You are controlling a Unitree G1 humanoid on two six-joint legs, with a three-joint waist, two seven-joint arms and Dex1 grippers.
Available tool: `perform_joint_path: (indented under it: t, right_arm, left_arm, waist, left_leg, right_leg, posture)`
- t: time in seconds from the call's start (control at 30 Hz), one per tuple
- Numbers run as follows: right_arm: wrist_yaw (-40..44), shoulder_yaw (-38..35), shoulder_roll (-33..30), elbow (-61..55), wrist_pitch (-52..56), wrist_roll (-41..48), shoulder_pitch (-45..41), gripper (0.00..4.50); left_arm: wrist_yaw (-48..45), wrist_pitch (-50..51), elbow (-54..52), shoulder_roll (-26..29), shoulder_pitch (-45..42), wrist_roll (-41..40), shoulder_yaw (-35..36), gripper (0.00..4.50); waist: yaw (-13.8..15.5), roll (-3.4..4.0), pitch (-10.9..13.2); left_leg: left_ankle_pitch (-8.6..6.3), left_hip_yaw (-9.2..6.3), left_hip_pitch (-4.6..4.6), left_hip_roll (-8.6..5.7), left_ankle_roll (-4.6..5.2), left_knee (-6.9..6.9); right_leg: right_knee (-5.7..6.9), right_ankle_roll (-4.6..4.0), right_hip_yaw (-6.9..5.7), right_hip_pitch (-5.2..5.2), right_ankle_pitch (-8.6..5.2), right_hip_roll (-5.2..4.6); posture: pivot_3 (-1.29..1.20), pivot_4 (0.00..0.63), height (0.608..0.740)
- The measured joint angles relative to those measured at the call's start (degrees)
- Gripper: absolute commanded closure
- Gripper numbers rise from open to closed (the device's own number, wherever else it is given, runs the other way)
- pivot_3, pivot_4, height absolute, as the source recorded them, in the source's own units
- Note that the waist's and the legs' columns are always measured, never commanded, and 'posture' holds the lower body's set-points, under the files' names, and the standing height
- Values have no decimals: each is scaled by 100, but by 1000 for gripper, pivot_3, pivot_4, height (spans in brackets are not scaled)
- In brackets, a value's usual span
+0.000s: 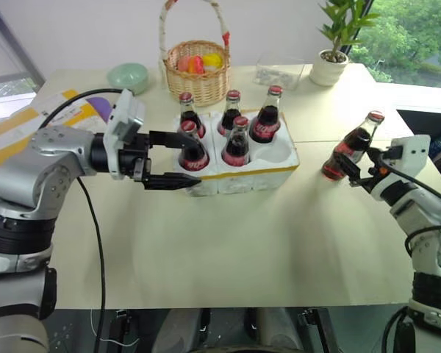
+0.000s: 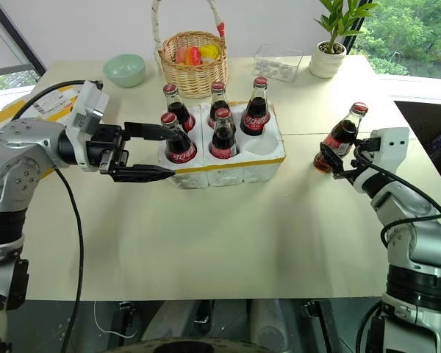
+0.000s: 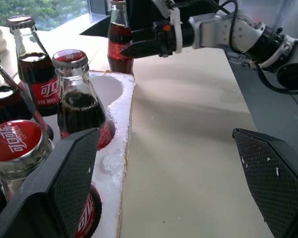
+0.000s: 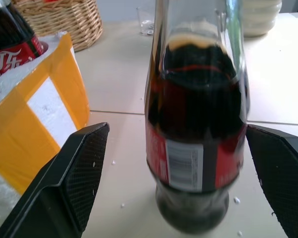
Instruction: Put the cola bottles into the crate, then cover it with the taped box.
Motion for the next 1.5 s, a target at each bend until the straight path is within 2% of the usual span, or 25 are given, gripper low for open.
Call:
perform_joint_path:
  t: [0.2, 0.3, 0.37, 0.63, 0.9, 1.0, 1.13, 1.27, 1.5]
  right_arm:
    - [243, 204, -44, 1095, -398, -220, -683, 64]
    - [363, 332, -44, 1442, -516, -301, -854, 816]
    - [366, 366, -47, 1545, -656, -416, -885, 1737]
    - [467, 414, -63, 1160, -236, -166, -1022, 1773]
    - [536, 489, 136, -230, 706, 1052, -2253, 1773]
    - [548, 714, 275, -553, 928, 1276, -2410, 1773]
    - [605, 1393, 305, -632, 1033, 1091, -2210, 1773]
    - [701, 1755, 294, -517, 996, 738, -1827, 1773]
    - [1219, 2398, 41, -369, 361, -70, -1735, 1773]
  left_arm:
    - [106, 85, -126, 53, 34, -56, 40, 0]
    - [154, 113, -174, 66, 43, -81, 60, 0]
    - [189, 129, -188, 87, 62, -106, 82, 0]
    - [308, 157, -273, 175, 130, -134, 252, 0]
    - [330, 221, -285, 178, 173, -226, 263, 0]
    - [356, 222, -290, 179, 200, -228, 269, 0]
    - [421, 222, -318, 180, 219, -228, 271, 0]
    - [486, 222, -387, 180, 231, -245, 320, 0]
    - [544, 223, -390, 287, 272, -254, 450, 0]
  waist:
    - [-10, 0, 0]
    - [-5, 0, 0]
    - [-5, 0, 0]
    - [-77, 14, 8]
    - [-120, 15, 9]
    - [-86, 11, 6]
    - [-68, 9, 6]
    - [-83, 9, 6]
    - [-92, 8, 6]
  left_leg:
    - [5, -1, 0, 0, -9, -2]
    - [6, -1, 0, 0, -10, -2]
    - [6, -1, 0, 0, -11, -2]
    - [7, 0, -7, 0, -13, -6]
    - [11, 0, -19, 7, -18, -12]
    - [8, -1, -19, 6, -15, -8]
    - [6, -1, -23, 1, -10, 1]
    - [9, -1, -29, 0, -15, 0]
    - [10, -2, -28, 1, -17, -2]
  right_leg:
    - [0, 0, 0, 0, 0, 1]
    - [0, 0, -1, 0, 0, 1]
    - [0, 0, 0, 0, 0, 0]
    - [1, 0, 1, -12, 0, 0]
    - [6, 0, 1, -30, 0, 5]
    - [4, 0, 0, -23, 0, 2]
    - [3, -1, 0, -20, 0, -1]
    - [4, -1, 1, -30, 1, 0]
    - [4, -1, -2, -29, 0, 2]
  posture:
    - [0, 150, 738]
    - [0, 150, 738]
    - [0, 150, 738]
    - [0, 150, 738]
    - [0, 150, 738]
    - [0, 150, 738]
    - [0, 150, 738]
    - [0, 150, 738]
    - [0, 150, 738]
